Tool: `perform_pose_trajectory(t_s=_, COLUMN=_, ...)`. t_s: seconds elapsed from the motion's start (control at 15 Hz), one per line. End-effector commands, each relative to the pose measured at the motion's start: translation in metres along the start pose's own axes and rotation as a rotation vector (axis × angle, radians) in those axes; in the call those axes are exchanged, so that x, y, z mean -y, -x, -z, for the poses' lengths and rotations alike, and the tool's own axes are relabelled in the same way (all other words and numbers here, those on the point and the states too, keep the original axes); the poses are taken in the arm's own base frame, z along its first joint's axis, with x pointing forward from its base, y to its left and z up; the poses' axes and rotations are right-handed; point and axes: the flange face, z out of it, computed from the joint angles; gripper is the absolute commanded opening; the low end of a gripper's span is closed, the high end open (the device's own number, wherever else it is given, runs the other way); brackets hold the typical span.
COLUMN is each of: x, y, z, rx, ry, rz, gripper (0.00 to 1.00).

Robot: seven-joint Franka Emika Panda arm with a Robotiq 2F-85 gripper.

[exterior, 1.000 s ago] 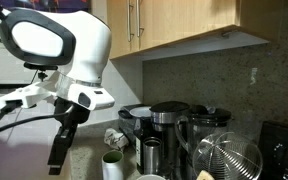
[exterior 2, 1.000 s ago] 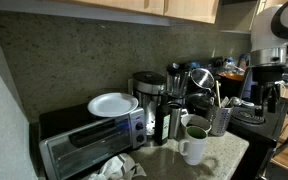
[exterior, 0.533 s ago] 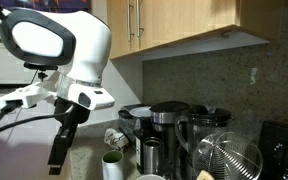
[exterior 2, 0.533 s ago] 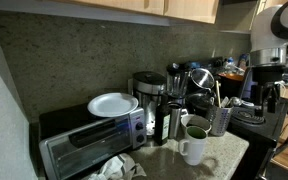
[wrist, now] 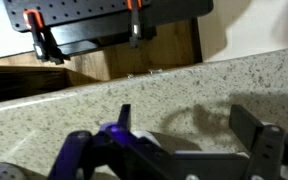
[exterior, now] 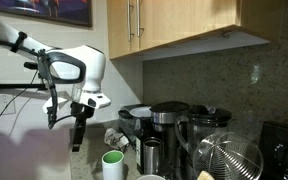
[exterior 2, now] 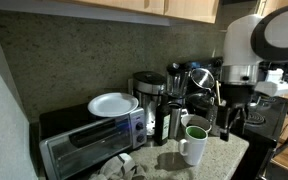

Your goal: Open the door of the toaster oven

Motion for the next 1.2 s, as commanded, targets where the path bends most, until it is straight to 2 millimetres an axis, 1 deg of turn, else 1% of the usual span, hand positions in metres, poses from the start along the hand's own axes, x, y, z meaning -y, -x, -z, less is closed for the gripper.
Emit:
perform_pose_trajectory(t_s=0.0, x=0.074, y=-0.014, z=-0.029, rx=-0.083, ry=-0.008, rz=-0.029, gripper=1.00)
perform_pose_trajectory(t_s=0.13, x=0.110, y=-0.023, z=-0.044, rx=-0.151, ry=-0.022, rz=-0.048, gripper=1.00)
perform_pose_trajectory(t_s=0.2, x=0.127, y=-0.027, z=-0.048, rx=-0.188, ry=-0.031, rz=-0.061, gripper=1.00)
perform_pose_trajectory(t_s=0.4, x=0.166, y=-0.045, z=-0.059, rx=-0.278, ry=-0.088, rz=-0.112, gripper=1.00)
perform_pose_trajectory(t_s=0.6, x=0.193, y=-0.070, z=-0.059, rx=-0.351, ry=-0.156, rz=-0.169, gripper=1.00)
perform_pose_trajectory(t_s=0.8, x=0.217, y=-0.097, z=-0.052, rx=-0.435, ry=-0.205, rz=-0.209, gripper=1.00)
perform_pose_trajectory(t_s=0.93, x=0.230, y=-0.113, z=-0.049, rx=-0.494, ry=-0.243, rz=-0.236, gripper=1.00)
perform_pose_trajectory(t_s=1.13, x=0.248, y=-0.132, z=-0.049, rx=-0.561, ry=-0.292, rz=-0.267, gripper=1.00)
